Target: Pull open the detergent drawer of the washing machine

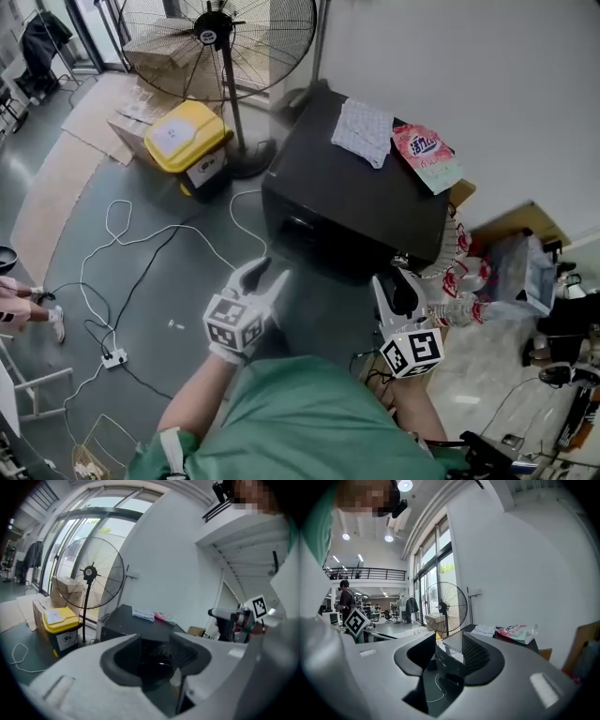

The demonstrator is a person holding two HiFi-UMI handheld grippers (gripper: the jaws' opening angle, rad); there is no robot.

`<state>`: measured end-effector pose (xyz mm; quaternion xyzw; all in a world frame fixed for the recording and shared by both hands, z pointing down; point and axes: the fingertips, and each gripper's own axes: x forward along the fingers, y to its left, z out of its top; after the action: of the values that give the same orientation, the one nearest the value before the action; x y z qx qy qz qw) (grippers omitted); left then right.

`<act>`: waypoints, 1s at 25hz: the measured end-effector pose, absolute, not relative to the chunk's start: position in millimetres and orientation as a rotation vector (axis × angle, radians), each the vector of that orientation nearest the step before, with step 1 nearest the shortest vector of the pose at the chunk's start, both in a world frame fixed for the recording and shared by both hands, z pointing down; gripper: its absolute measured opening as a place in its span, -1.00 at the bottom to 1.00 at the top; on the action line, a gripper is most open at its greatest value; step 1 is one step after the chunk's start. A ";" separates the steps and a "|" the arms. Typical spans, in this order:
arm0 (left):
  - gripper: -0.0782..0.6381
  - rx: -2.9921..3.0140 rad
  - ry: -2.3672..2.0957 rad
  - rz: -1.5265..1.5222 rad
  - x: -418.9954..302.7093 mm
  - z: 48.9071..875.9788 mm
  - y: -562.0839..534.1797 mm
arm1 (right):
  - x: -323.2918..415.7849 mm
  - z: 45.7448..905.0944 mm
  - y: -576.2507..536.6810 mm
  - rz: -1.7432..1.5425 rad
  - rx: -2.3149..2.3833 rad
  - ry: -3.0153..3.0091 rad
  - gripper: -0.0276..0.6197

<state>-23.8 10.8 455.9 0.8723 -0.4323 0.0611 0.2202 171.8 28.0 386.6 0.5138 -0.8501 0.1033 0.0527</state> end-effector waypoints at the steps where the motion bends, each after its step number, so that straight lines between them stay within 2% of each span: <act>1: -0.26 2.411 -1.168 0.166 -23.9 459.6 -1.6 | 169.5 385.5 16.4 0.315 1.573 -2.573 -0.41; 17: -0.19 2.345 -0.801 0.085 -35.2 535.8 -97.8 | 111.4 414.5 -85.0 0.372 1.523 -2.504 -0.41; 25: -0.09 2.237 -0.705 0.048 -15.5 595.9 -130.6 | 118.1 440.1 -116.0 0.434 1.385 -2.533 -0.41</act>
<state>-15.5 -130.6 595.9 0.8791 -0.2770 0.0189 0.3874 118.1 -116.0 440.1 0.4714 -0.8623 0.1478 0.1110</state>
